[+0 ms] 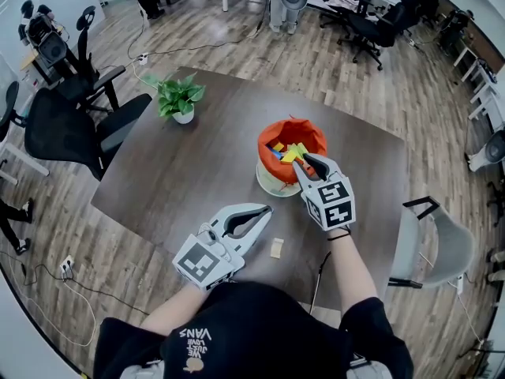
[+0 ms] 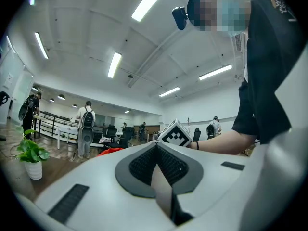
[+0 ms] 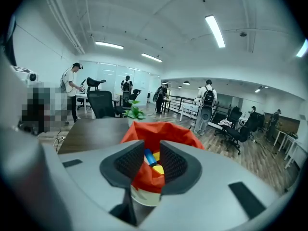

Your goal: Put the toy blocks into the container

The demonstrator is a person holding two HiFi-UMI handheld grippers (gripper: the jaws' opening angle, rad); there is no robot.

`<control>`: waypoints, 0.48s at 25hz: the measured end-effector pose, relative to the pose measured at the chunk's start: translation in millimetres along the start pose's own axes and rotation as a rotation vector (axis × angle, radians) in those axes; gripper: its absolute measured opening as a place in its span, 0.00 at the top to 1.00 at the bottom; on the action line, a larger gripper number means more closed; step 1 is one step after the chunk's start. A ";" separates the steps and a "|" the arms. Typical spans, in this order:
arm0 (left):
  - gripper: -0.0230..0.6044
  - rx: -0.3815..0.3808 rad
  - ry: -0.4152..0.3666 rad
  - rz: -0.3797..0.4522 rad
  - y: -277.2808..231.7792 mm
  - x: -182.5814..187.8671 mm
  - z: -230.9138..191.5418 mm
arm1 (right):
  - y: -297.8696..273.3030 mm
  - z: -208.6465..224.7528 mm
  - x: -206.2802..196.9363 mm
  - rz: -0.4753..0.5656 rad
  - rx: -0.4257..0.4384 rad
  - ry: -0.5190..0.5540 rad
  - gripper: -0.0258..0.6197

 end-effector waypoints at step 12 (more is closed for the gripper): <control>0.95 -0.001 -0.005 0.005 0.1 0.9 -3.6 | 46.7 -8.4 -3.7 0.101 -0.030 -0.076 0.93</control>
Point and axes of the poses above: the fingertips, and each gripper's own axes: y backward along the fingers, z to its right, x out of its top, the point moved 5 cm from there along y, backward along the fingers, and after that the axes turned 5 degrees about -x, right-handed, at the moved point
